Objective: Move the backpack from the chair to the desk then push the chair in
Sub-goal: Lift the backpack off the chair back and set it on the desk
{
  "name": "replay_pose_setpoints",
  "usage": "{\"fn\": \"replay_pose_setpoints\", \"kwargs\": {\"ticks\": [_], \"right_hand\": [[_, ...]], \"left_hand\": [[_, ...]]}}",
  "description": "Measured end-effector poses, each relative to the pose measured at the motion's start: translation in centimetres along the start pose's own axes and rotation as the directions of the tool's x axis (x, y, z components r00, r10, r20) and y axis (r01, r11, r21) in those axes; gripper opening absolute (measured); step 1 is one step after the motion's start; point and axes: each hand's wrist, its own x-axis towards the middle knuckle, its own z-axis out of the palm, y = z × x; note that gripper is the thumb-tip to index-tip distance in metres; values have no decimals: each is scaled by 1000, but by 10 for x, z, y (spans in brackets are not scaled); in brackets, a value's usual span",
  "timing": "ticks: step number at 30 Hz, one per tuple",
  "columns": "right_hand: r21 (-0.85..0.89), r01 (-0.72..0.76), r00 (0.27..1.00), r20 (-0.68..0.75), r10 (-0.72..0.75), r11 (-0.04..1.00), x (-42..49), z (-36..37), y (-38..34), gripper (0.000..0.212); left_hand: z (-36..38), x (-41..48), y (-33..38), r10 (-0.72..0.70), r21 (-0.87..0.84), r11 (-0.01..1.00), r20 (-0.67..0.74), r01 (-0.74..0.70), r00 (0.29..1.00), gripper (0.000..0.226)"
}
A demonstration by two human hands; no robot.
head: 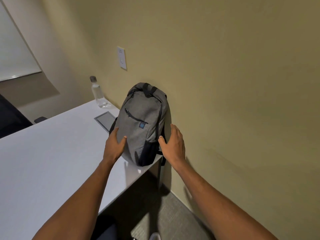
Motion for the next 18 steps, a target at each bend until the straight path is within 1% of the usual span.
{"fn": "replay_pose_setpoints", "kwargs": {"ticks": [2,3,5,7,9,12,18], "right_hand": [[16,0,1000,27,0,1000,-52,-17,13,75],[11,-7,999,32,7,1000,-54,-15,16,75],[27,-22,998,64,20,999,-106,-27,32,75],[17,-51,994,101,49,999,-132,-26,42,77],[2,-62,989,131,61,998,-165,-30,47,77],[-13,-64,975,213,66,998,-209,-32,50,76],[6,-51,947,317,47,999,-287,-23,39,57]], "left_hand": [[-2,-62,-3,-39,29,999,1,39,999,62],[1,-66,-6,-48,40,998,-2,48,999,61],[1,-127,-10,-103,56,993,4,103,995,60],[3,-161,-18,-131,72,989,15,130,991,59],[0,-205,-24,-143,89,986,32,140,989,58],[-13,-260,-32,-157,132,981,85,145,984,57],[-46,-338,-39,-186,258,957,191,134,964,52]]}}
